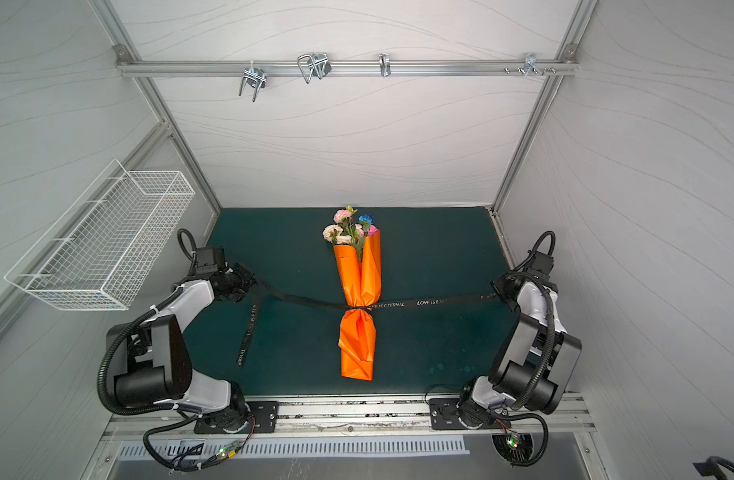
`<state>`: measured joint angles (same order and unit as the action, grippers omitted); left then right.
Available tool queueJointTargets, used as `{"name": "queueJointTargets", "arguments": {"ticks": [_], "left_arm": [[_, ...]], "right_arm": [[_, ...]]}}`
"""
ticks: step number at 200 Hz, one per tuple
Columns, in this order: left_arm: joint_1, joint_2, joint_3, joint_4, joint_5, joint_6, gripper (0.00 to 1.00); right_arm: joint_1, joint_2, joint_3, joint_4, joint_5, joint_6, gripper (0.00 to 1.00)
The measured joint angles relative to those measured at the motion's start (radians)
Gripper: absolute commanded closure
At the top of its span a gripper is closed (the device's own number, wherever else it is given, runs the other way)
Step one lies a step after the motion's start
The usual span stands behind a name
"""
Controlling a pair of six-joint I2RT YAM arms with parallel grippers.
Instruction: Tie the bouquet of fake flowers
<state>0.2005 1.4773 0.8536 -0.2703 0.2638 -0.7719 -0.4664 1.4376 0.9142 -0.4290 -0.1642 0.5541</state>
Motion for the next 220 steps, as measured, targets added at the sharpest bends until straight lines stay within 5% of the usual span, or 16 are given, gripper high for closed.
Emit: {"name": "queueJointTargets", "arguments": {"ticks": [11, 27, 41, 65, 121, 175, 220], "left_arm": [[-0.028, 0.001, 0.000, 0.000, -0.001, -0.001, 1.00], [-0.055, 0.003, 0.001, 0.001, -0.003, -0.001, 1.00], [-0.068, 0.007, 0.006, 0.000, -0.005, 0.000, 1.00], [-0.076, 0.009, 0.027, -0.009, -0.006, 0.020, 1.00], [-0.085, -0.100, 0.091, -0.070, -0.009, 0.102, 1.00], [-0.140, -0.194, 0.161, -0.121, 0.007, 0.195, 1.00], [-0.168, -0.224, 0.167, -0.161, 0.024, 0.238, 1.00]], "right_arm": [[0.015, 0.000, 0.001, 0.002, 0.002, 0.000, 1.00], [0.037, 0.000, 0.003, 0.002, 0.011, 0.000, 0.87], [0.050, 0.000, 0.003, 0.001, 0.021, 0.005, 0.58], [0.060, -0.005, 0.003, -0.006, 0.053, 0.019, 0.41], [0.122, -0.203, -0.037, -0.029, 0.049, 0.031, 0.34], [0.724, -0.317, -0.064, 0.094, 0.011, -0.127, 0.29], [1.213, -0.033, 0.150, 0.146, 0.090, -0.401, 0.34]]}}
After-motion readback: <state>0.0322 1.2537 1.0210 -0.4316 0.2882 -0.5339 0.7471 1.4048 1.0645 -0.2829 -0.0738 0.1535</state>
